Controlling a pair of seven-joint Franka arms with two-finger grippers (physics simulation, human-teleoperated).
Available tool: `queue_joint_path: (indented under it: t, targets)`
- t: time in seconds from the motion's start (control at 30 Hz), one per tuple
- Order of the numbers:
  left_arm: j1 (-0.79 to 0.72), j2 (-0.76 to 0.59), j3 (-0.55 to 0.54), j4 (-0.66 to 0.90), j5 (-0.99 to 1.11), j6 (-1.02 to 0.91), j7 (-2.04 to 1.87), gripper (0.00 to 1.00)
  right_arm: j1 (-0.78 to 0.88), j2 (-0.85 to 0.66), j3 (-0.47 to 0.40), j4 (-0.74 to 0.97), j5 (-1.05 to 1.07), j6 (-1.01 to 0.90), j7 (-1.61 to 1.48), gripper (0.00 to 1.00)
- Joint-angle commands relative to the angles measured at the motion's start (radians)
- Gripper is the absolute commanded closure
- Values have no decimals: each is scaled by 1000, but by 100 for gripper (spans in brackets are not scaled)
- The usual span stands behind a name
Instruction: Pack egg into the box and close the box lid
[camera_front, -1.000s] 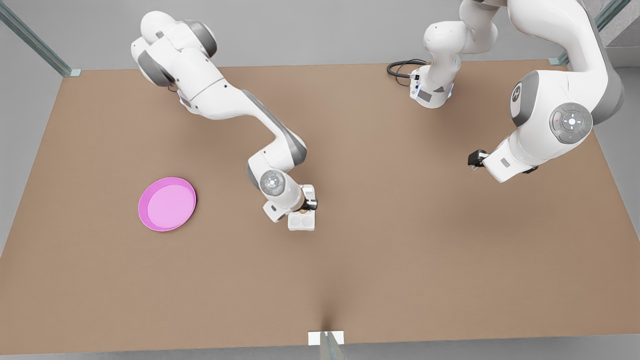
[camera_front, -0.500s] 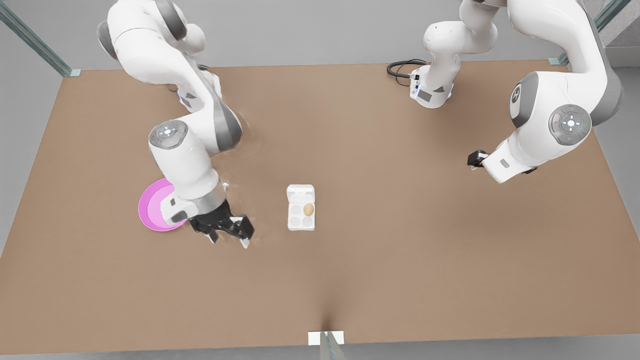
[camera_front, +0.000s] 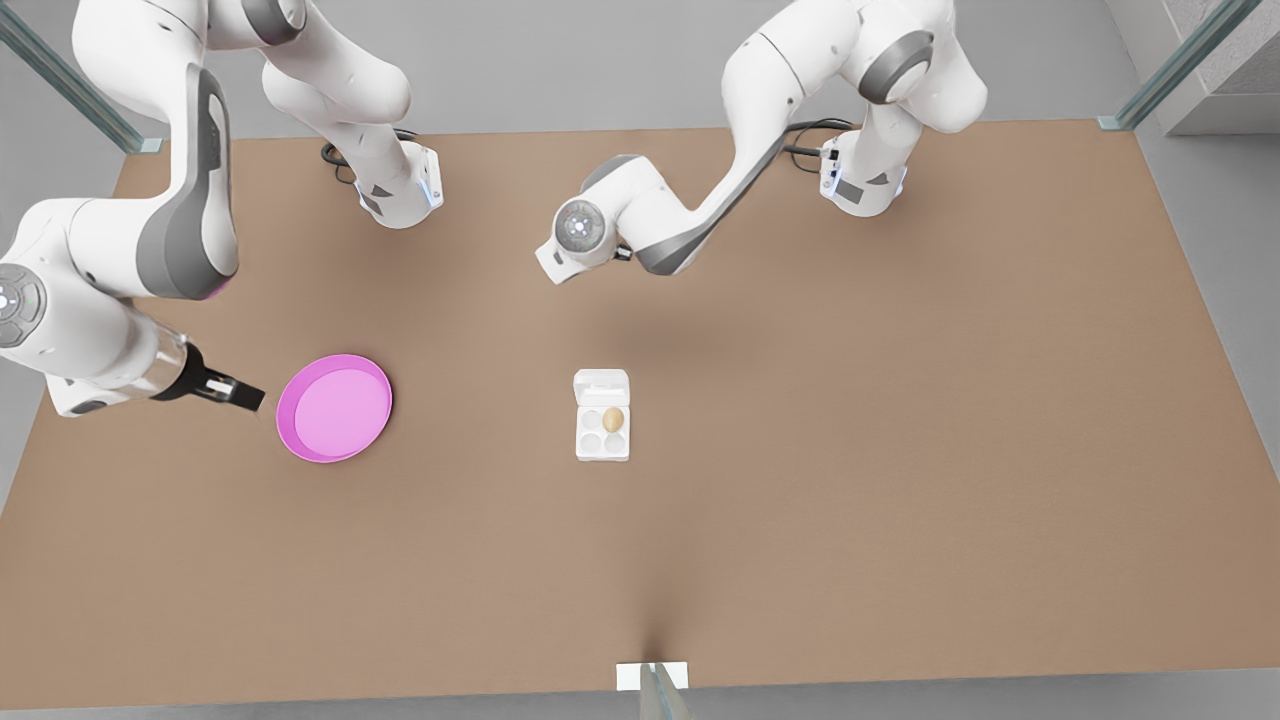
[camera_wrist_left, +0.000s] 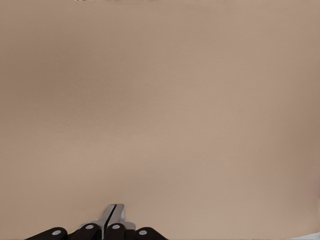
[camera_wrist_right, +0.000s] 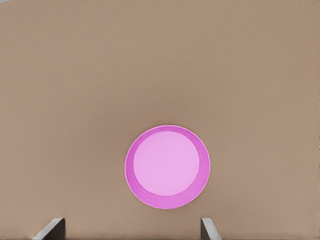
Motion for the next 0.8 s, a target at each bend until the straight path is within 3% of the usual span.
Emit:
queue_joint_path:
  t: [0.0,0.77]
  targets:
    - [1,19,4,-9,13,199,-848,79,0,0,0,2,0,-54,-281,0]
    - [106,124,44,-12,176,347,-636,79,-53,20,0,44,-35,-54,-384,0]
